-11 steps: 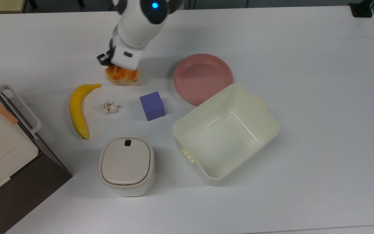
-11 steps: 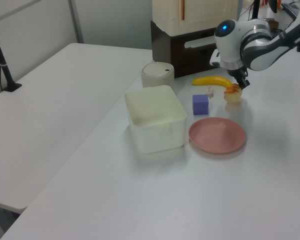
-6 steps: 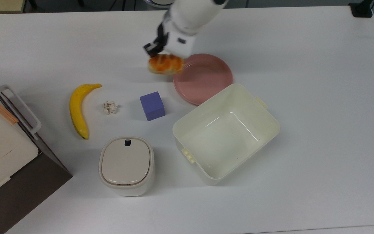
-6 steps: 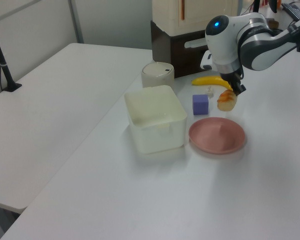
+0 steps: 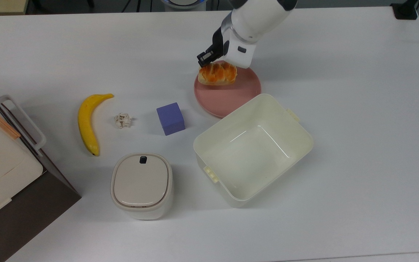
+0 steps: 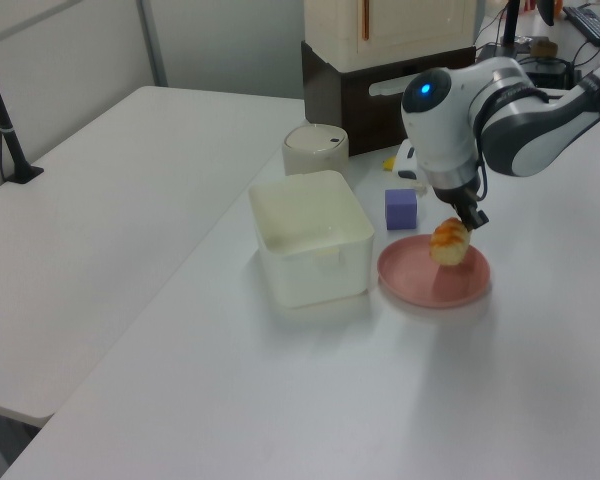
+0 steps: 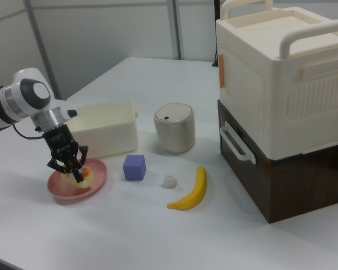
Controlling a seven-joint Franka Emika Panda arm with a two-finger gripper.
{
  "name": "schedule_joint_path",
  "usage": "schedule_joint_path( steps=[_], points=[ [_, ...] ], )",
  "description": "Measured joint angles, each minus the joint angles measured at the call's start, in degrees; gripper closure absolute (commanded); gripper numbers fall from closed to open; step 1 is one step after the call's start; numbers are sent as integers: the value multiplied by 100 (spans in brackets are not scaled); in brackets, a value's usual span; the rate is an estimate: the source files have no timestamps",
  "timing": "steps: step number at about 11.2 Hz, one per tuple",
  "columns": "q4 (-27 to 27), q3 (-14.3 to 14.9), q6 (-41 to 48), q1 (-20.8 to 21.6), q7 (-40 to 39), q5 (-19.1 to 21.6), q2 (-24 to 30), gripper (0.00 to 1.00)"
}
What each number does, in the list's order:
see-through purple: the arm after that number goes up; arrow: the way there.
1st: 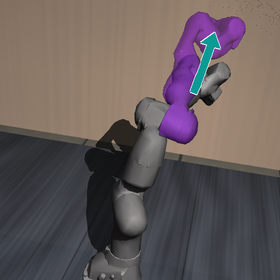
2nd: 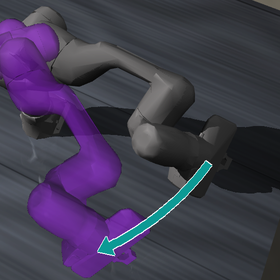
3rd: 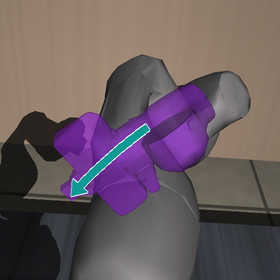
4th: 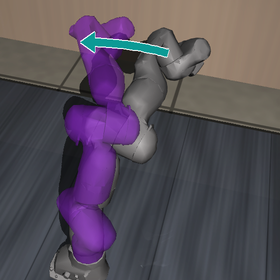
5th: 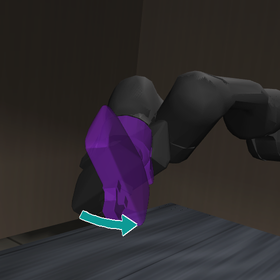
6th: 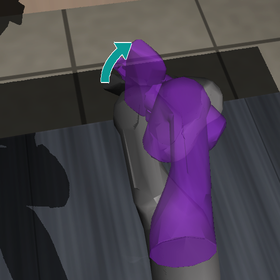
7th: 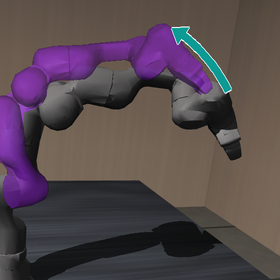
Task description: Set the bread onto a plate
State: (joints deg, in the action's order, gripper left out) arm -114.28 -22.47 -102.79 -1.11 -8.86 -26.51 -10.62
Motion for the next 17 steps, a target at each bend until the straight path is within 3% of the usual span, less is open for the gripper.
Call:
schedule_joint_path(
  steps=[4, 5, 7, 8, 15, 16, 17],
  points=[
    [460, -1, -1, 77, 360, 0, -531, 100],
    [584, 0, -2, 112, 399, 0, -637, 87],
    [654, 0, -2, 135, 484, 0, -728, 17],
    [674, 1, -1, 135, 490, 0, -734, 1],
    [875, 20, 1, 84, 587, -14, -573, 0],
    [1003, 29, 12, -66, 667, 118, -331, 0],
    [1205, 64, 32, -337, 746, 538, -18, 0]
  ],
)
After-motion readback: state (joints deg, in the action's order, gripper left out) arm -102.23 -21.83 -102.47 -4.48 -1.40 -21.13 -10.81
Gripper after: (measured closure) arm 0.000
